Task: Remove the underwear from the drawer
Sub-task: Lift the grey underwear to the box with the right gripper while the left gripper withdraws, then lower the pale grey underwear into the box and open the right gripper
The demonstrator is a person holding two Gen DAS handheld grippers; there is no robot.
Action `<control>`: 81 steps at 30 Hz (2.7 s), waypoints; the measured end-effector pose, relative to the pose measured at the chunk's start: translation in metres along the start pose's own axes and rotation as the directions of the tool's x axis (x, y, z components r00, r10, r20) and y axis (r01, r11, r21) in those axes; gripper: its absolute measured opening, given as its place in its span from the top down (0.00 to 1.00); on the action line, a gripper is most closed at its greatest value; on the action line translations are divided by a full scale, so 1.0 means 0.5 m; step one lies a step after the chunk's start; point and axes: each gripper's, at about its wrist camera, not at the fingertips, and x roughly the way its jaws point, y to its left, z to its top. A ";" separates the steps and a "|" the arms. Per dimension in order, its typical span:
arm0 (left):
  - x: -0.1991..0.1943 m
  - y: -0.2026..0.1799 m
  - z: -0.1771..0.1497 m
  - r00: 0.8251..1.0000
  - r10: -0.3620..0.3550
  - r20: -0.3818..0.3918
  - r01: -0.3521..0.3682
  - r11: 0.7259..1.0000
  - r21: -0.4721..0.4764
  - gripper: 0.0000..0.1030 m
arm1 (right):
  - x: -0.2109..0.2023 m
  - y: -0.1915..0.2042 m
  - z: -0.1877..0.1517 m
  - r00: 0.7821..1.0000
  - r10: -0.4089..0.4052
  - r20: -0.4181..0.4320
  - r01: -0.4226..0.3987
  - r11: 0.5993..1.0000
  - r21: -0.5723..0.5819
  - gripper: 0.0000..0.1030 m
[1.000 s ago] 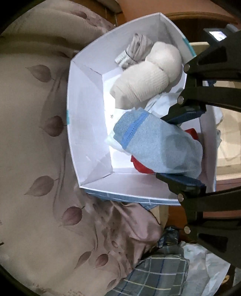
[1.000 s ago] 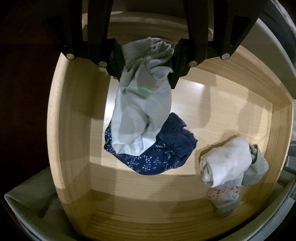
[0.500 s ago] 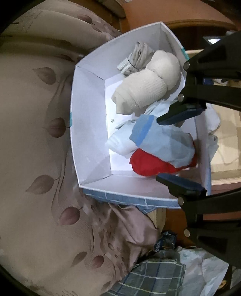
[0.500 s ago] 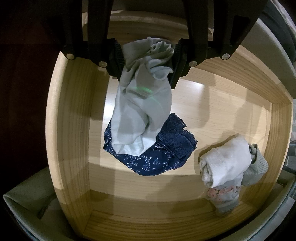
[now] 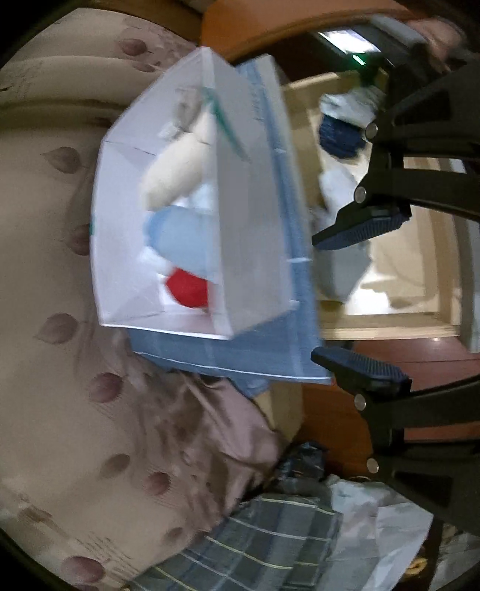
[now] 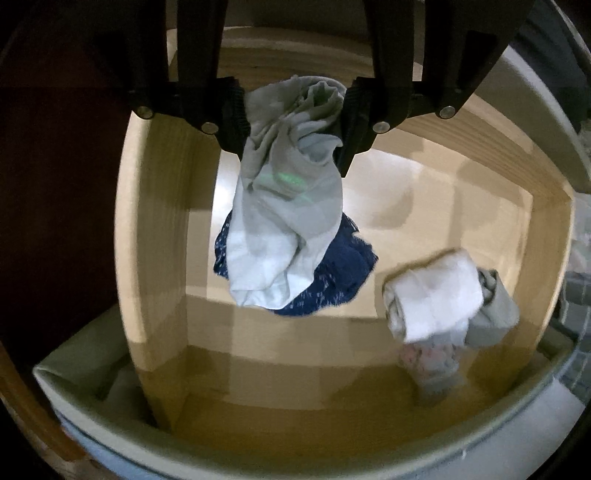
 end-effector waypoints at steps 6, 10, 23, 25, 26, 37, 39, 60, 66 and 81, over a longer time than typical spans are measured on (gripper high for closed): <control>0.067 -0.007 -0.112 0.997 0.031 -0.077 -0.033 0.999 -0.025 0.46 | -0.029 -0.019 -0.009 0.997 0.052 0.064 -0.054 0.998 0.033 0.64; 0.108 -0.004 -0.161 0.994 0.018 -0.107 -0.026 0.997 -0.077 0.46 | -0.040 -0.015 -0.011 0.996 0.041 0.085 -0.043 0.999 0.027 0.64; 0.168 -0.060 -0.229 0.992 0.052 -0.113 -0.060 0.996 -0.071 0.46 | -0.112 -0.013 0.004 0.980 0.053 0.190 -0.052 0.999 -0.014 0.64; 0.169 -0.064 -0.233 0.993 0.048 -0.109 -0.055 0.996 -0.063 0.46 | -0.143 -0.009 0.011 0.975 0.058 0.213 -0.052 0.998 -0.034 0.64; 0.172 -0.064 -0.235 0.992 0.040 -0.117 -0.048 0.997 -0.061 0.46 | -0.158 -0.010 0.015 0.973 0.060 0.225 -0.051 0.998 -0.046 0.64; 0.182 -0.056 -0.239 0.989 0.039 -0.139 -0.051 0.996 -0.080 0.46 | -0.363 -0.002 0.074 0.919 0.088 0.384 -0.055 0.994 -0.095 0.64; 0.180 -0.053 -0.241 0.990 0.034 -0.137 -0.046 0.995 -0.087 0.46 | -0.407 -0.001 0.096 0.906 0.089 0.415 -0.052 0.994 -0.099 0.64; 0.171 -0.004 -0.248 0.994 -0.065 -0.091 0.042 0.972 -0.233 0.46 | -0.434 0.078 0.289 0.900 0.055 0.433 -0.018 0.996 -0.089 0.64; 0.168 0.002 -0.250 0.994 -0.072 -0.081 0.050 0.969 -0.241 0.46 | -0.434 0.088 0.311 0.897 0.052 0.438 -0.017 0.996 -0.085 0.63; 0.170 0.002 -0.251 0.994 -0.077 -0.081 0.055 0.970 -0.237 0.46 | -0.379 0.087 0.356 0.922 -0.023 0.386 0.048 0.997 -0.055 0.63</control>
